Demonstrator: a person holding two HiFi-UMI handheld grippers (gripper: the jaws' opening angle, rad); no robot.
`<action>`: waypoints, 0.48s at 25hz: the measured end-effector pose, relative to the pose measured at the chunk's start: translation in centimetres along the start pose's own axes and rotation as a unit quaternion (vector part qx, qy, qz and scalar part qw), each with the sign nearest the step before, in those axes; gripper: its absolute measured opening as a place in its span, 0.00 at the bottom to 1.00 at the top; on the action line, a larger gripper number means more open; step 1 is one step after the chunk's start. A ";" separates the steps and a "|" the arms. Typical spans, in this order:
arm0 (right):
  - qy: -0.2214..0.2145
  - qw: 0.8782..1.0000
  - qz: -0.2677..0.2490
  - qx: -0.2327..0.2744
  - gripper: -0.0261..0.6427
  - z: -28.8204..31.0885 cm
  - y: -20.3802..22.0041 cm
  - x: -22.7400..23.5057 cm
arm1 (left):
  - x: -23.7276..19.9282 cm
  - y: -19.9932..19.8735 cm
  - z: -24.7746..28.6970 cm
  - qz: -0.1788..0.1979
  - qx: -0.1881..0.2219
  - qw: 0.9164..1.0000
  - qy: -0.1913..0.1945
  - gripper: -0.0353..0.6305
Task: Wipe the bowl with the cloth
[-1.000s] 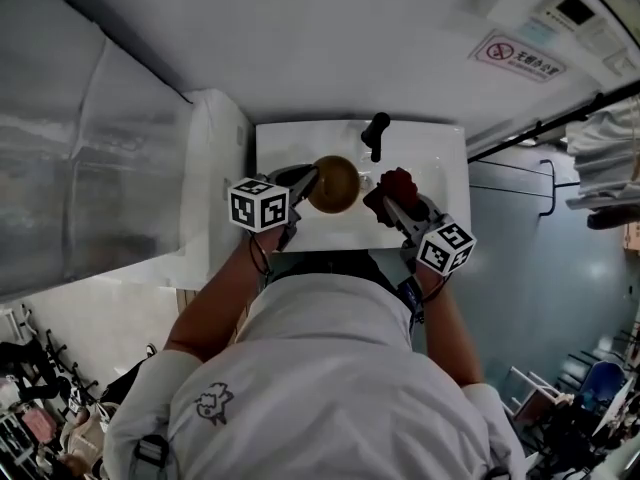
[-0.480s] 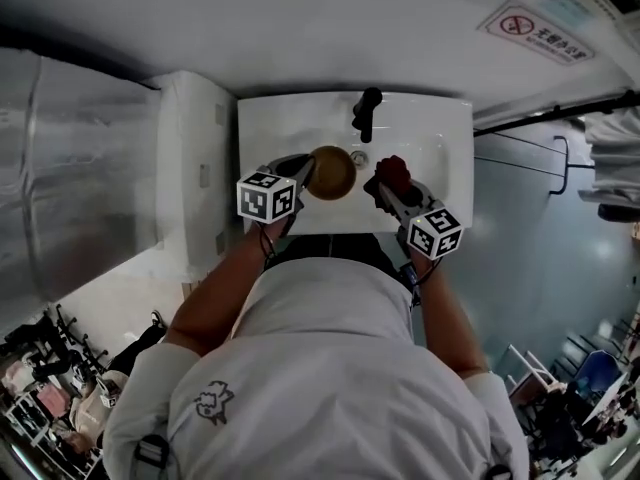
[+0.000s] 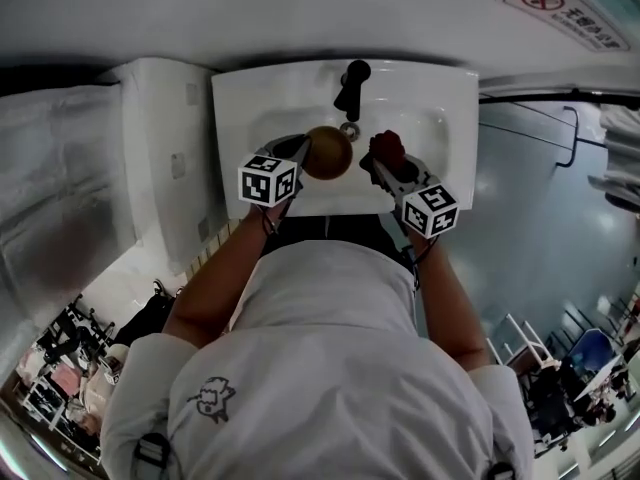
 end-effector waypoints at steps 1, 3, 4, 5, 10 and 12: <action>-0.003 1.000 0.003 -0.004 0.18 0.2 0.1 0.3 | -0.1 0.2 0.5 -0.002 -0.006 1.000 -0.001 0.09; -0.009 1.000 0.006 -0.013 0.19 0.7 0.3 0.8 | -0.4 0.7 1.6 -0.003 -0.018 1.000 -0.004 0.09; -0.012 1.000 0.007 -0.016 0.19 0.9 0.4 1.0 | -0.5 0.9 2.1 -0.001 -0.022 1.000 -0.005 0.09; -0.014 1.000 0.007 -0.019 0.19 1.1 0.5 1.2 | -0.5 1.1 2.7 0.000 -0.025 1.000 -0.006 0.09; -0.020 0.999 0.008 -0.037 0.19 2.6 1.2 2.6 | -1.3 1.6 5.0 0.008 -0.035 0.999 -0.016 0.09; -0.025 0.998 0.018 -0.045 0.19 3.3 1.7 3.3 | -1.9 2.0 6.0 0.014 -0.040 0.999 -0.028 0.09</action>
Point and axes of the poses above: the fingertips, and each gripper's own axes: z forward along the fingers, x to its right, y out of its underside, the point moved 8 cm from there along -z, backward along the fingers, and after that the axes turned 5 degrees about -x, right-handed, at the moved point
